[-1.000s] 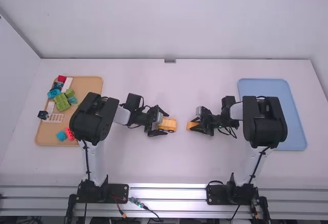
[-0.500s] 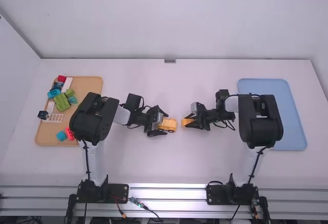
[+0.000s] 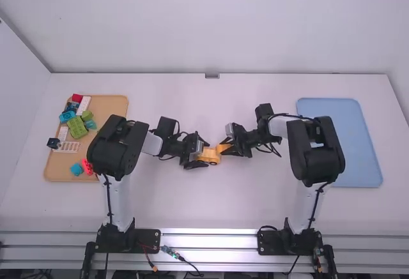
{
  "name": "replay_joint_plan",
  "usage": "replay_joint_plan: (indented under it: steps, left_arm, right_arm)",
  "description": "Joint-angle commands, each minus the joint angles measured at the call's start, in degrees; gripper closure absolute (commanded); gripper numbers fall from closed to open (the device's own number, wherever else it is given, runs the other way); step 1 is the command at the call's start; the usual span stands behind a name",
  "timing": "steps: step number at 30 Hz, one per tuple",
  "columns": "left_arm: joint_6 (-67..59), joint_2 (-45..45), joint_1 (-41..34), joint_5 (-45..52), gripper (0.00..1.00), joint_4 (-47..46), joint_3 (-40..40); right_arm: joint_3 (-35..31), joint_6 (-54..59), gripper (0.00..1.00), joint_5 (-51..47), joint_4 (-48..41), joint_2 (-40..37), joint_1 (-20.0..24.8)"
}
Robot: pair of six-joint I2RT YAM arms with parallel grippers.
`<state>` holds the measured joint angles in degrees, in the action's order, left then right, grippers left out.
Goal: Assemble lego blocks to make yellow taxi
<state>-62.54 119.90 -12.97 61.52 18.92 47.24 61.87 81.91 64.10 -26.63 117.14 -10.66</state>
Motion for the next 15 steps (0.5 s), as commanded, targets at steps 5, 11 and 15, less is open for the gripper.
replay_joint_plan:
  steps: [5,11,15]
  left_arm:
    - [0.2,1.1,-0.2,0.5,0.24,0.2,0.3]
    - [0.2,1.1,-0.4,0.6,0.23,-0.2,0.6]
    - [0.2,1.1,-2.2,0.3,0.27,1.6,-0.2]
  right_arm:
    - [-3.8,-7.7,0.94,-1.1,7.2,-4.9,0.0]
    - [-11.3,-21.2,0.94,-6.1,22.6,-9.2,-2.6]
    - [-15.6,-30.0,0.96,-7.8,33.1,-9.7,-4.7]
